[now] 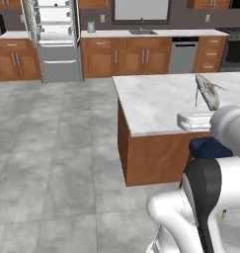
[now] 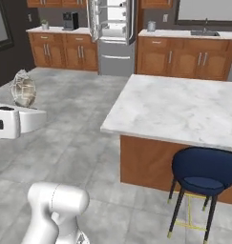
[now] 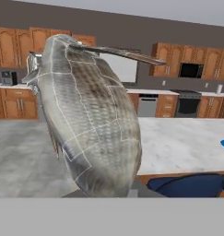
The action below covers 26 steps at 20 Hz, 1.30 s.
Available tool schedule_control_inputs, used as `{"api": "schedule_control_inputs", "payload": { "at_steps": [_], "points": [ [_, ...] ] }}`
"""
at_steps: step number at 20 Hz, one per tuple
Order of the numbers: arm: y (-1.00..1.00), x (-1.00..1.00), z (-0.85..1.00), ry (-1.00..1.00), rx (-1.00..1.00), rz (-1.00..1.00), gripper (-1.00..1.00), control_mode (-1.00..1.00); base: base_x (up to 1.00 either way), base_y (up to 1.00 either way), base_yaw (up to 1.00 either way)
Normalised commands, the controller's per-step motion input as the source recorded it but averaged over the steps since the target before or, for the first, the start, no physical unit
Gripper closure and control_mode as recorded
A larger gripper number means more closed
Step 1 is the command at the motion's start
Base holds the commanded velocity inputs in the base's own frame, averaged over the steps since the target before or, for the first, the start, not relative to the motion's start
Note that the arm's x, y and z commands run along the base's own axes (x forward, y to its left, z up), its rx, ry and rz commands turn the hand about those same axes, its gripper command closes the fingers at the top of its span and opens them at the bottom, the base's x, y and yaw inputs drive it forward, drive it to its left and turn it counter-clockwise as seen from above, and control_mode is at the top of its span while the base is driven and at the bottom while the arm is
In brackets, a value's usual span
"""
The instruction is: Transport the fish and onion to the fridge. Place the fish on the rack containing meat and place the onion on the rack containing the vegetable, ensuring meats and vegetables are on different racks.
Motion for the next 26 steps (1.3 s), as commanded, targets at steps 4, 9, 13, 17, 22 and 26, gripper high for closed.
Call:
{"api": "schedule_control_inputs", "payload": {
  "at_steps": [4, 9, 13, 17, 22, 26],
  "points": [
    [0.00, 0.00, 0.00, 0.00, 0.00, 0.00, 1.00, 1.00, 0.71, 1.00, -0.08],
    [0.00, 0.00, 0.00, 0.00, 0.00, 0.00, 1.00, 1.00, 0.70, 1.00, -0.11],
    [0.00, 0.00, 0.00, 0.00, 0.00, 0.00, 1.00, 1.00, 0.98, 1.00, -0.08],
    [0.00, 0.00, 0.00, 0.00, 0.00, 0.00, 1.00, 1.00, 1.00, 1.00, -0.07],
    [0.00, 0.00, 0.00, 0.00, 0.00, 0.00, 1.00, 1.00, 1.00, 0.83, -0.05],
    [0.00, 0.00, 0.00, 0.00, 0.00, 0.00, 1.00, 1.00, 1.00, 0.03, -0.04]
  ]
}}
